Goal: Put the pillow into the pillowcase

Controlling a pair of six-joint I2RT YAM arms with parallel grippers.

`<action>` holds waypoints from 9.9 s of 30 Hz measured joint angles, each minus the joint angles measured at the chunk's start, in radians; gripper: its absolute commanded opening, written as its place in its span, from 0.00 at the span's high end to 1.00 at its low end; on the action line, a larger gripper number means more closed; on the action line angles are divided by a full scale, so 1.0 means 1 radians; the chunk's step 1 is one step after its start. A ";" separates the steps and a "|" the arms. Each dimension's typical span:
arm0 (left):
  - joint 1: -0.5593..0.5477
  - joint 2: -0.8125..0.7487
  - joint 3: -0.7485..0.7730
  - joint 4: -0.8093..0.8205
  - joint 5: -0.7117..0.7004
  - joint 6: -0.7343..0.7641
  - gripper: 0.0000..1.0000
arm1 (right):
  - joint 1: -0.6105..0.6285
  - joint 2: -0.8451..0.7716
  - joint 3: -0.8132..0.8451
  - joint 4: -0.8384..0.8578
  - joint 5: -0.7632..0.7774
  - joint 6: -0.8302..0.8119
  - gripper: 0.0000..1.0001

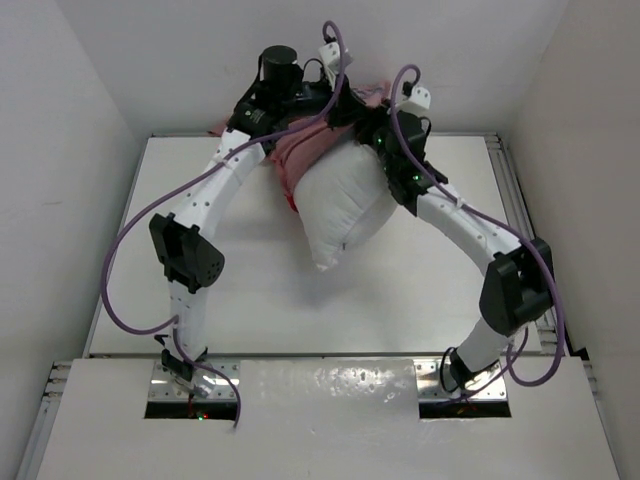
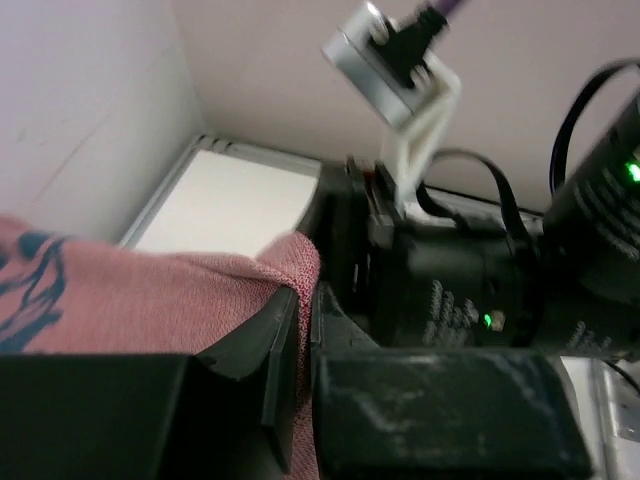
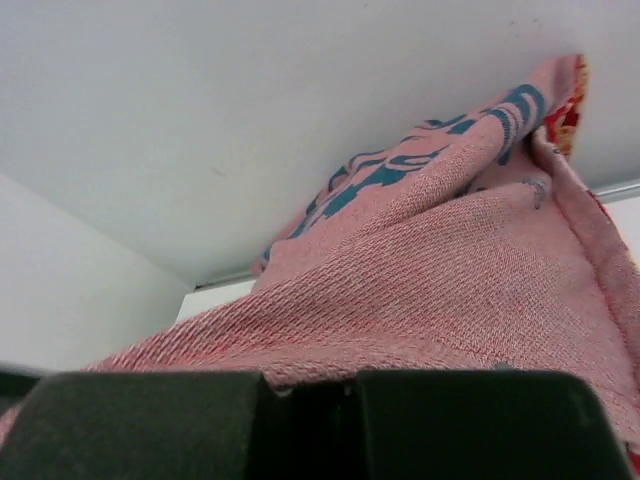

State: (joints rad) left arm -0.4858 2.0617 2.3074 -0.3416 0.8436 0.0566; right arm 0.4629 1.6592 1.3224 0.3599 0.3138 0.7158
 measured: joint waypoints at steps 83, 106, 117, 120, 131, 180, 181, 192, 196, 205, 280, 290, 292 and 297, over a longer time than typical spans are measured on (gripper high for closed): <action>0.299 -0.408 -1.124 -0.037 -0.399 0.282 0.44 | -0.428 0.213 -0.251 -0.226 -0.780 -0.012 1.00; 0.251 -0.319 -1.063 -0.110 -0.293 0.378 1.00 | -0.428 0.126 -0.289 -0.275 -0.731 -0.107 1.00; 0.414 -0.346 -0.931 -0.159 -0.194 0.292 1.00 | -0.427 -0.038 -0.292 -0.381 -0.778 -0.157 1.00; 0.467 -0.370 -0.790 -0.178 -0.177 0.244 1.00 | -0.427 -0.098 -0.248 -0.435 -0.791 -0.135 1.00; 0.653 -0.309 -0.089 -0.060 -0.150 -0.093 1.00 | -0.513 -0.167 0.224 -0.449 -0.849 0.061 1.00; 0.686 -0.356 0.086 0.480 -0.179 -0.465 1.00 | -0.466 -0.270 0.657 -0.265 -0.697 0.123 1.00; 0.665 -0.385 0.044 0.465 -0.171 -0.446 1.00 | -0.467 -0.211 0.739 -0.284 -0.719 0.136 1.00; 0.615 -0.282 -0.113 0.330 -0.173 -0.389 1.00 | -0.531 -0.003 0.564 -0.386 -0.673 0.212 1.00; 0.573 -0.251 -0.192 0.174 -0.185 -0.343 1.00 | -0.473 0.165 0.801 -0.603 -0.746 0.185 1.00; 0.591 -0.179 0.104 0.290 -0.175 -0.357 1.00 | -0.605 -0.072 0.604 -0.373 -0.645 0.207 1.00; 0.356 -0.198 -0.024 0.109 -0.080 -0.110 1.00 | -0.375 0.098 0.154 -0.233 -1.126 -0.223 0.01; 0.282 -0.103 0.012 0.182 -0.073 -0.120 1.00 | -0.138 0.391 0.430 0.026 -0.944 -0.080 0.93; 0.254 -0.082 0.029 0.218 -0.071 -0.138 1.00 | -0.108 0.370 0.444 0.060 -0.911 -0.082 1.00; 0.188 -0.070 0.037 0.345 -0.058 -0.208 1.00 | -0.045 0.252 0.443 0.060 -0.840 -0.147 1.00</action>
State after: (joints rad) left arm -0.2977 1.9919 2.3440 0.0032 0.7856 -0.1513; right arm 0.4175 1.9114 1.7653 0.4194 -0.5259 0.5690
